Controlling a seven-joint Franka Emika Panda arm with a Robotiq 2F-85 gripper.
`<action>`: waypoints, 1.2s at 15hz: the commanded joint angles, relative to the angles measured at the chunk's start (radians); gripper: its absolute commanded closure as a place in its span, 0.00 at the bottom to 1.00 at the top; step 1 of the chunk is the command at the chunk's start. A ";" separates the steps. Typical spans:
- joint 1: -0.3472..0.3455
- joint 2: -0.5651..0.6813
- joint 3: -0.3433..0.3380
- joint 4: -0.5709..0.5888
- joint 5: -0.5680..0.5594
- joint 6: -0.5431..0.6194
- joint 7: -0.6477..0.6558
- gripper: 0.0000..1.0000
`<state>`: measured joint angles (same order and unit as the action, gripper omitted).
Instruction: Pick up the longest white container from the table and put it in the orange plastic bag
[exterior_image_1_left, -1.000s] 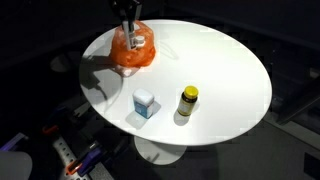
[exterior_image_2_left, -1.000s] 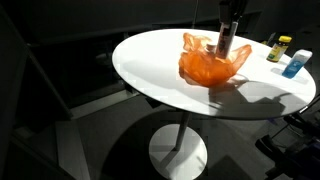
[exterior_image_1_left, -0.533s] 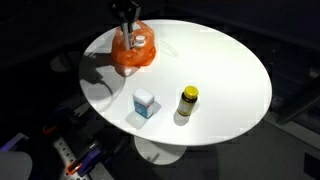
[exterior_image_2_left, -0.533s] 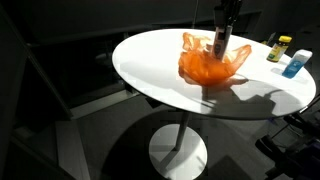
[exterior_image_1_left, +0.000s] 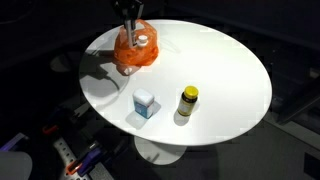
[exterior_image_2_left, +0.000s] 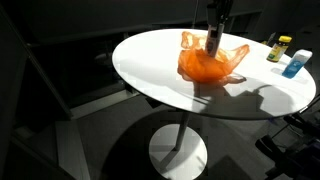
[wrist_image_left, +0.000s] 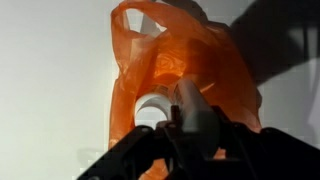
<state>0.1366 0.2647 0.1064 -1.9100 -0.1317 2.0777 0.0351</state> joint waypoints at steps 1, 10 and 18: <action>-0.002 0.041 -0.003 0.058 -0.005 -0.001 -0.035 0.90; -0.014 0.126 -0.011 0.133 0.007 0.000 -0.088 0.90; -0.019 0.171 -0.016 0.171 0.009 0.003 -0.105 0.89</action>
<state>0.1270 0.4131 0.0912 -1.7784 -0.1316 2.0817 -0.0367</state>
